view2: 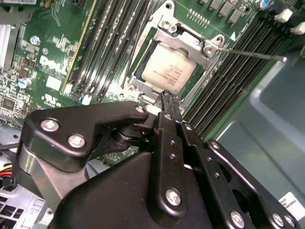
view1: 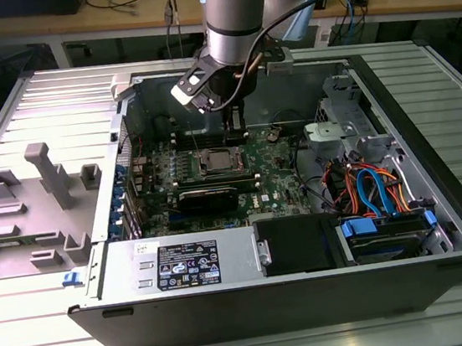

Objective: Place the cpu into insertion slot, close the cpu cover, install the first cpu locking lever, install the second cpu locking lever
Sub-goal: 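Close the cpu cover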

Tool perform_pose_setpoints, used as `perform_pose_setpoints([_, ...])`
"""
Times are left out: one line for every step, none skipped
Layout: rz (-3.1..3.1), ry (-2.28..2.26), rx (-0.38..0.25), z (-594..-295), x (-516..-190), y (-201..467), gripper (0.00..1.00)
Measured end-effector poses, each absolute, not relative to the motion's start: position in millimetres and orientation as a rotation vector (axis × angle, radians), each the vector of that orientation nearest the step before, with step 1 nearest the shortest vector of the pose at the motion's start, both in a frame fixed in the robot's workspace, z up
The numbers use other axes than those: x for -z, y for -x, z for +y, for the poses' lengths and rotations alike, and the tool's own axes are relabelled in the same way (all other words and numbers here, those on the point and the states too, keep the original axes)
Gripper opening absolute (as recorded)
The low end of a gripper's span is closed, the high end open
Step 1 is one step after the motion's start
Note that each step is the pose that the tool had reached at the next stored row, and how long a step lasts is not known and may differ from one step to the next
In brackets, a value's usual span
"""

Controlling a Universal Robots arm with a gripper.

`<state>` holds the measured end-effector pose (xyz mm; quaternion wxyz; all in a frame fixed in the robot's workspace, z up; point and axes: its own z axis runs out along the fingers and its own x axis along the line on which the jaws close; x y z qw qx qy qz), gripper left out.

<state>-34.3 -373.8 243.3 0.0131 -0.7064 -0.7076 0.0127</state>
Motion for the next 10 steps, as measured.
perform_pose_setpoints([-2.205,2.201,-0.040,-373.8,-243.1,35.4,0.11])
perform_pose_setpoints([-2.205,2.201,-0.040,-373.8,-243.0,36.2,0.11])
perform_pose_setpoints([-2.205,2.201,-0.040,-373.9,-242.9,36.9,0.11])
perform_pose_setpoints([-2.205,2.201,-0.040,-373.9,-242.7,38.0,0.11])
perform_pose_setpoints([-2.205,2.201,-0.040,-374.0,-242.3,39.2,0.11])
perform_pose_setpoints([-2.205,2.201,-0.039,-374.2,-242.0,39.7,0.11])
perform_pose_setpoints([-2.205,2.201,-0.040,-374.3,-241.9,40.1,0.11])
perform_pose_setpoints([-2.205,2.201,-0.040,-374.3,-241.8,40.3,0.11])
perform_pose_setpoints([-2.205,2.201,-0.040,-374.3,-241.7,40.4,0.11])
perform_pose_setpoints([-2.205,2.201,-0.040,-374.3,-241.7,40.6,0.11])
